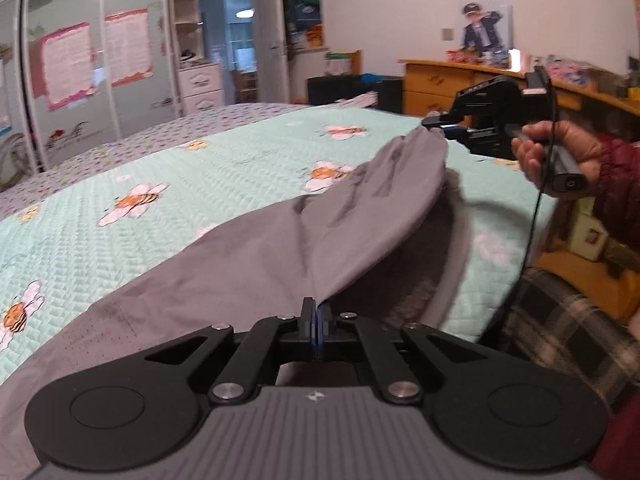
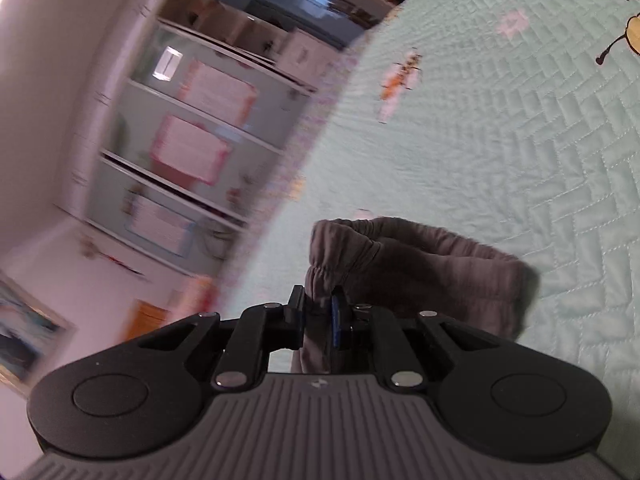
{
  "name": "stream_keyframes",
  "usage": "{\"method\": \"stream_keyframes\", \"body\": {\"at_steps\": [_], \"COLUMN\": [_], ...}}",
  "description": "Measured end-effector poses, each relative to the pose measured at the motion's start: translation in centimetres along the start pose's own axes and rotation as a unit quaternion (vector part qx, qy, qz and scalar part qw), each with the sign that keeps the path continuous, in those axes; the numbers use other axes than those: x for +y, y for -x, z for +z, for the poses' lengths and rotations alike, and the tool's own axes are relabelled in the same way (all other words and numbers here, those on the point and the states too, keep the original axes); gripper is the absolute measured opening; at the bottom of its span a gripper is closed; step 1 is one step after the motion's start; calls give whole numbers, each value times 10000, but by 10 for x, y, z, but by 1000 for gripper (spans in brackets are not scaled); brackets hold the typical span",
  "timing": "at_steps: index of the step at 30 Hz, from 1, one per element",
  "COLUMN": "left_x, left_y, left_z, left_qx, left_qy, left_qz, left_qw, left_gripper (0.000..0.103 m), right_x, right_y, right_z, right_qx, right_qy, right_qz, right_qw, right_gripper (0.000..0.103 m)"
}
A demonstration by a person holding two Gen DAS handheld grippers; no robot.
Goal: Fold clothes
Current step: 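Hold the trousers with the left gripper while the right gripper pulls the waistband away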
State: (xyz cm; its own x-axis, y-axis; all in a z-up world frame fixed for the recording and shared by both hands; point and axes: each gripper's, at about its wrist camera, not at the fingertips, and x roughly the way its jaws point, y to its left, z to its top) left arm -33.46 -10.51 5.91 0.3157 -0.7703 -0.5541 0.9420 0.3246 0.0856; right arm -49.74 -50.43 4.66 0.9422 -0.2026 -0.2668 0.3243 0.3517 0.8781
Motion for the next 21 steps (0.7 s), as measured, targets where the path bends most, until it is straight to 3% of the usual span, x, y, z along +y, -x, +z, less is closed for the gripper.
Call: {"method": "stream_keyframes", "body": {"at_steps": [2, 6, 10, 14, 18, 21], "left_x": [-6, -20, -22, -20, -23, -23], "left_y": [-5, -30, -27, -27, -37, -36], "left_z": [-6, -25, -23, -23, -29, -29], "left_qx": [214, 585, 541, 550, 669, 653], "left_qy": [-163, -304, -363, -362, -447, -468], "left_qz": [-157, -305, -333, -345, -270, -231], "left_qw": [9995, 9974, 9973, 9972, 9964, 9965], "left_gripper": [0, 0, 0, 0, 0, 1], "right_x": [-7, -48, -64, -47, -55, -54], "right_y": [9, 6, 7, 7, 2, 7], "right_z": [0, -6, -11, -4, -5, -11], "right_qx": [56, 224, 131, 113, 186, 136], "right_qy": [-26, -297, -521, -156, -74, -73], "right_qz": [-124, -908, -801, -827, -1099, -1035], "right_qw": [9999, 9952, 9953, 9964, 9937, 9945], "right_gripper": [12, 12, 12, 13, 14, 15]}}
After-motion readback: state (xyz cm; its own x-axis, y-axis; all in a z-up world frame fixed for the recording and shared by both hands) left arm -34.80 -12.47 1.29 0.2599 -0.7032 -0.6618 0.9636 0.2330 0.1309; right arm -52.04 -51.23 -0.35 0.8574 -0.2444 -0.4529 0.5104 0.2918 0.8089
